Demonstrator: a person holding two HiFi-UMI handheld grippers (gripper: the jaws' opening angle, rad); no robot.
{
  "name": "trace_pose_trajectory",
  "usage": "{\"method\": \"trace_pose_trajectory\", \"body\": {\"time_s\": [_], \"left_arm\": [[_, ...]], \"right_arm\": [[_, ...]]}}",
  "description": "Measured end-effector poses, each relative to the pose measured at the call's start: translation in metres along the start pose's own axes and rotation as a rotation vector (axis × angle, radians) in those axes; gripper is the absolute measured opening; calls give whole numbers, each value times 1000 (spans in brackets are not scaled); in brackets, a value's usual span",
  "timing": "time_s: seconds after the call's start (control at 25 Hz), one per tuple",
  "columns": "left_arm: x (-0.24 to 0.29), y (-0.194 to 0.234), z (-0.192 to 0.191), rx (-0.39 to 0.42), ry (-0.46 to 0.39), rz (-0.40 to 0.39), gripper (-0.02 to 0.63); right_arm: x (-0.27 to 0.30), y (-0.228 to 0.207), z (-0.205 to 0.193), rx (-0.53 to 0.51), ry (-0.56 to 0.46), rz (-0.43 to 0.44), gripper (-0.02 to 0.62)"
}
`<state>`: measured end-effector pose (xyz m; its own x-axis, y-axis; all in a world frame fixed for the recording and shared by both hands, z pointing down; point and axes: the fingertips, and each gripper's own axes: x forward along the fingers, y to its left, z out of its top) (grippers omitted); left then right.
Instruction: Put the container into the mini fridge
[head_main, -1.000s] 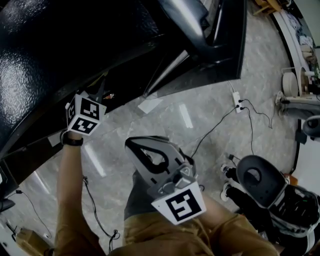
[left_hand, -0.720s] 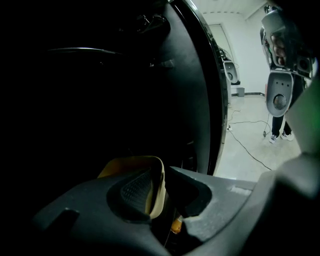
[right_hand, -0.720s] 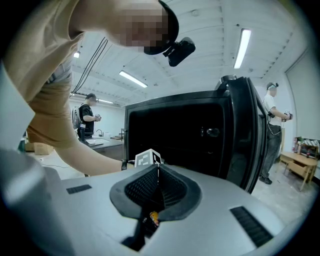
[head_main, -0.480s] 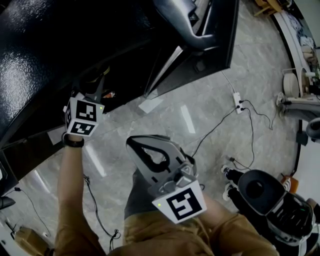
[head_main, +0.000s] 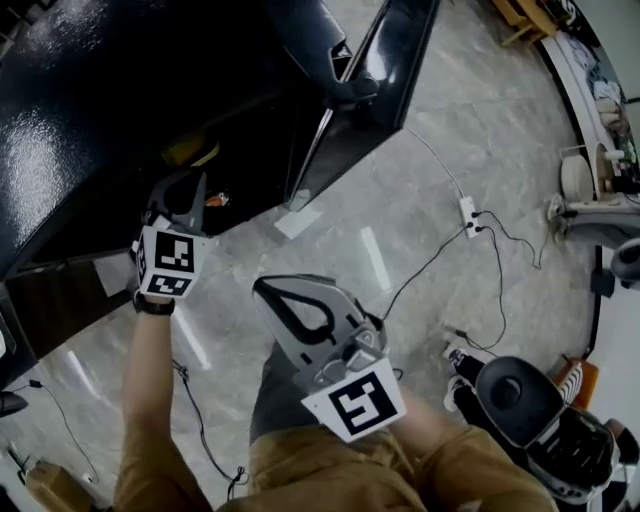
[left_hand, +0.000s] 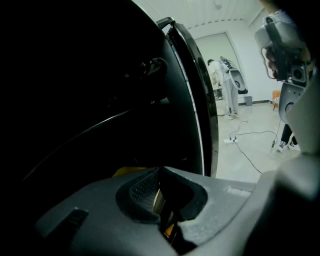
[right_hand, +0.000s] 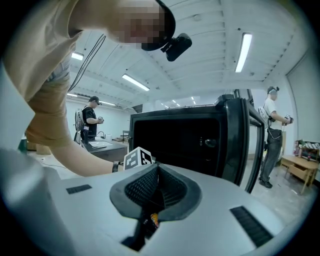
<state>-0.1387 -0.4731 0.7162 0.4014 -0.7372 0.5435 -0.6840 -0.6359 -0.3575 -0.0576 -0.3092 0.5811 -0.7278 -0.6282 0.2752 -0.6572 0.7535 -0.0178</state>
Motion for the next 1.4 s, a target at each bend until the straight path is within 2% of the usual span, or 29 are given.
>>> {"method": "trace_pose_trajectory", "body": {"time_s": [0.2, 0.44, 0.72, 0.84, 1.08, 1.4], "left_arm": [[-30, -24, 25, -20, -22, 7, 3], [-76, -16, 52, -54, -33, 34, 3], [-129, -29, 92, -119, -43, 56, 3], [-151, -39, 102, -144, -46, 61, 3], [-203, -44, 119, -247, -69, 103, 3], [-275, -65, 167, -290, -142, 128, 3]], "right_arm": [[-23, 11, 21, -12, -21, 20, 2], [-38, 11, 65, -62, -46, 35, 2], [-78, 19, 118, -119, -48, 45, 2], [-96, 26, 133, -153, -42, 51, 2], [-131, 43, 159, -192, -52, 57, 2], [-174, 75, 186, -213, -81, 84, 2]]}}
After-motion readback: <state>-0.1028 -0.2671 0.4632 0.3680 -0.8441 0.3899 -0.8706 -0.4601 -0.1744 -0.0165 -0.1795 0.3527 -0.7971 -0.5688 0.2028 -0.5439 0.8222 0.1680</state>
